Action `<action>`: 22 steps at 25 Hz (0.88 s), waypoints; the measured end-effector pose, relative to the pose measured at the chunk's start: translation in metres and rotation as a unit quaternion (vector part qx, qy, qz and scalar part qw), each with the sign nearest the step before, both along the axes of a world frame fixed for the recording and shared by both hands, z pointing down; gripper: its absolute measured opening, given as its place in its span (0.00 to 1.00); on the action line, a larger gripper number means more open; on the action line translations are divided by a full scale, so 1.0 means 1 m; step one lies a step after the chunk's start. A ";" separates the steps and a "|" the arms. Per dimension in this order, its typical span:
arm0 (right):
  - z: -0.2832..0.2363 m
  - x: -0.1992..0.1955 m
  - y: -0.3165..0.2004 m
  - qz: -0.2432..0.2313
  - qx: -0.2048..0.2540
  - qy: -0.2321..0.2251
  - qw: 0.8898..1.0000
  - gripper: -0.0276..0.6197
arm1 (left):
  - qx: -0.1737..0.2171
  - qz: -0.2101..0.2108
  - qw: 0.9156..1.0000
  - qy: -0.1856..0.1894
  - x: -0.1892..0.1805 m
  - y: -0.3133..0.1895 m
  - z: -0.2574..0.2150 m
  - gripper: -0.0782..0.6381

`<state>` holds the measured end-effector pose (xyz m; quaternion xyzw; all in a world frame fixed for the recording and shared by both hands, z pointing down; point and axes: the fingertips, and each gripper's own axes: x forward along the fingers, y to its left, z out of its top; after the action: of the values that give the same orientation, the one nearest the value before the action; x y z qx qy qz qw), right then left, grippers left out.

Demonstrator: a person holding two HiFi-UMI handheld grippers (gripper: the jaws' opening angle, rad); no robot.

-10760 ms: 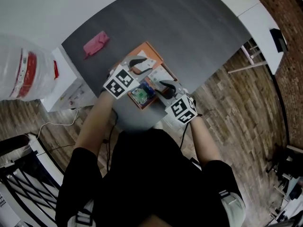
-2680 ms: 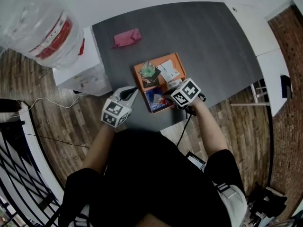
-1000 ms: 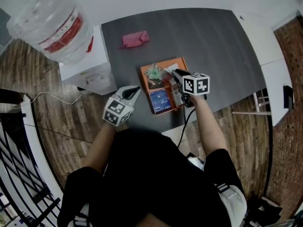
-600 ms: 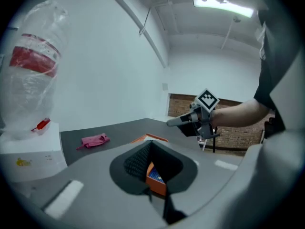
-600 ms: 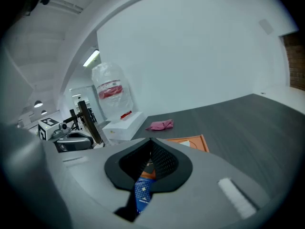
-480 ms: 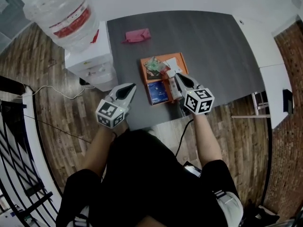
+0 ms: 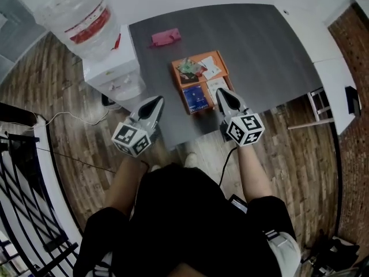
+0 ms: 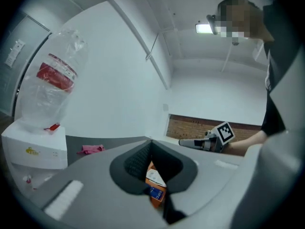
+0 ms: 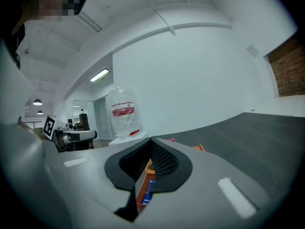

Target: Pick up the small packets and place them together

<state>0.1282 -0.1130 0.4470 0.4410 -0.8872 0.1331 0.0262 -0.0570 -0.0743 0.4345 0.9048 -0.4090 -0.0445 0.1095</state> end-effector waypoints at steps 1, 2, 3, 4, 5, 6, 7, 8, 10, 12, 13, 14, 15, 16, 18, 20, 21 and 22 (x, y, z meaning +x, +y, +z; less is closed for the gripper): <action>-0.003 0.001 0.004 0.009 0.004 -0.002 1.000 0.05 | 0.005 0.004 1.000 0.005 -0.003 0.002 -0.003 0.11; -0.006 0.001 0.008 0.018 0.008 -0.002 1.000 0.05 | 0.009 0.008 1.000 0.007 -0.007 0.004 -0.006 0.11; -0.009 0.000 0.013 0.026 0.012 -0.001 1.000 0.05 | 0.013 0.011 1.000 0.008 -0.012 0.005 -0.008 0.11; -0.012 -0.002 0.018 0.035 0.016 0.002 0.999 0.05 | 0.016 0.013 1.000 0.012 -0.018 0.006 -0.010 0.11; -0.016 -0.006 0.023 0.042 0.022 0.006 0.999 0.05 | 0.018 0.015 1.000 0.016 -0.024 0.008 -0.012 0.11; -0.020 -0.011 0.029 0.048 0.029 0.010 0.998 0.05 | 0.020 0.019 0.999 0.021 -0.030 0.010 -0.014 0.11; -0.024 -0.016 0.035 0.054 0.035 0.013 0.998 0.05 | 0.023 0.023 0.999 0.023 -0.036 0.014 -0.016 0.11; -0.027 -0.020 0.042 0.060 0.041 0.017 0.997 0.05 | 0.025 0.029 0.999 0.021 -0.041 0.017 -0.017 0.11; -0.032 -0.027 0.058 0.076 0.049 0.023 0.996 0.05 | 0.028 0.040 0.999 0.017 -0.050 0.026 -0.017 0.11; -0.035 -0.031 0.075 0.092 0.051 0.027 0.994 0.05 | 0.029 0.052 0.998 0.018 -0.058 0.036 -0.017 0.11; -0.037 -0.032 0.084 0.100 0.053 0.028 0.993 0.05 | 0.029 0.057 0.998 0.020 -0.062 0.041 -0.018 0.11; -0.039 -0.034 0.093 0.108 0.055 0.030 0.992 0.05 | 0.031 0.061 0.997 0.021 -0.066 0.046 -0.018 0.11; -0.040 -0.037 0.102 0.115 0.057 0.031 0.991 0.05 | 0.033 0.065 0.997 0.021 -0.070 0.050 -0.019 0.11; -0.041 -0.039 0.112 0.122 0.059 0.034 0.990 0.05 | 0.036 0.068 0.997 0.021 -0.074 0.055 -0.020 0.11; -0.040 -0.044 0.134 0.137 0.063 0.041 0.988 0.05 | 0.039 0.071 0.996 0.019 -0.084 0.064 -0.021 0.11; -0.038 -0.046 0.155 0.152 0.066 0.048 0.985 0.05 | 0.040 0.074 0.996 0.019 -0.092 0.075 -0.021 0.11; -0.037 -0.047 0.163 0.159 0.067 0.048 0.984 0.05 | 0.039 0.076 0.996 0.019 -0.097 0.081 -0.022 0.11; -0.036 -0.048 0.169 0.164 0.068 0.047 0.983 0.05 | 0.040 0.078 0.996 0.018 -0.101 0.087 -0.023 0.11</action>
<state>0.0803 0.0560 0.4105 0.5870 -0.8076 0.0541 0.0159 -0.1579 0.0126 0.4115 0.9368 -0.3327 -0.0685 0.0841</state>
